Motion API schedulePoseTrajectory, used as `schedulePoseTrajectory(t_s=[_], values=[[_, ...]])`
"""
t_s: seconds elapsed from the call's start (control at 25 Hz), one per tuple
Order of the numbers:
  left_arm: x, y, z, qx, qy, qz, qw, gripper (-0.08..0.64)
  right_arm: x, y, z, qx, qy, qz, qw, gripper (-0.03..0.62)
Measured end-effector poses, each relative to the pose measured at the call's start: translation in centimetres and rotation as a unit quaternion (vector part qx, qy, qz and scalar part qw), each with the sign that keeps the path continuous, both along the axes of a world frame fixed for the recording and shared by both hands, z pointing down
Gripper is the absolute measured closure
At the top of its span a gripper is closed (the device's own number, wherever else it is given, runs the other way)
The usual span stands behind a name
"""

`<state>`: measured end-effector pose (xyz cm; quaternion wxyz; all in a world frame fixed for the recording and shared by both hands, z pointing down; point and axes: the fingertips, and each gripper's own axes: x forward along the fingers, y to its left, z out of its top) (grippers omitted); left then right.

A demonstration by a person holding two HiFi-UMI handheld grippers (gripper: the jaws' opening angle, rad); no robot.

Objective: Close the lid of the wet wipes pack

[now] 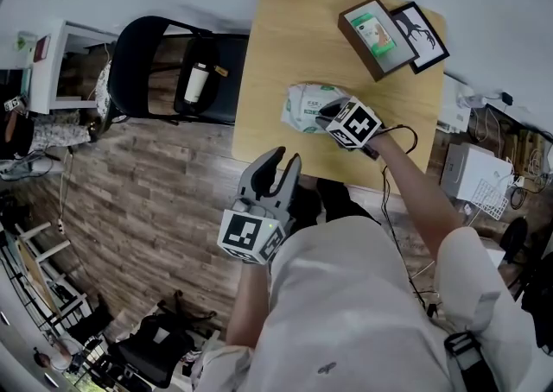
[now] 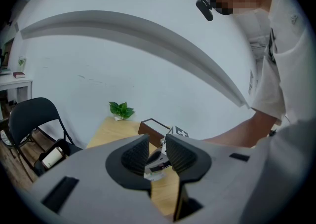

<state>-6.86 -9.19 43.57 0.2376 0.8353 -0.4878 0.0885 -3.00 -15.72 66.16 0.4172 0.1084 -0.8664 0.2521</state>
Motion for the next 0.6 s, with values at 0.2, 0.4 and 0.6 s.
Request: schedulePoseTrajectory(t_s=[0.2, 0.4, 0.6], values=[[0.10, -0.13, 0.16, -0.002, 0.002, 0.001, 1.0000, 0.457, -0.05, 0.07, 0.36, 0.021, 0.016, -0.011, 1.000, 0.523], [0.12, -0.42, 0.20, -0.002, 0.002, 0.001, 1.0000, 0.457, 0.06, -0.10, 0.57, 0.054, 0.043, -0.023, 0.997, 0.549], [0.04, -0.42, 0.36, -0.003, 0.004, 0.001, 1.0000, 0.457, -0.04, 0.30, 0.53, 0.084, 0.070, -0.040, 0.993, 0.548]])
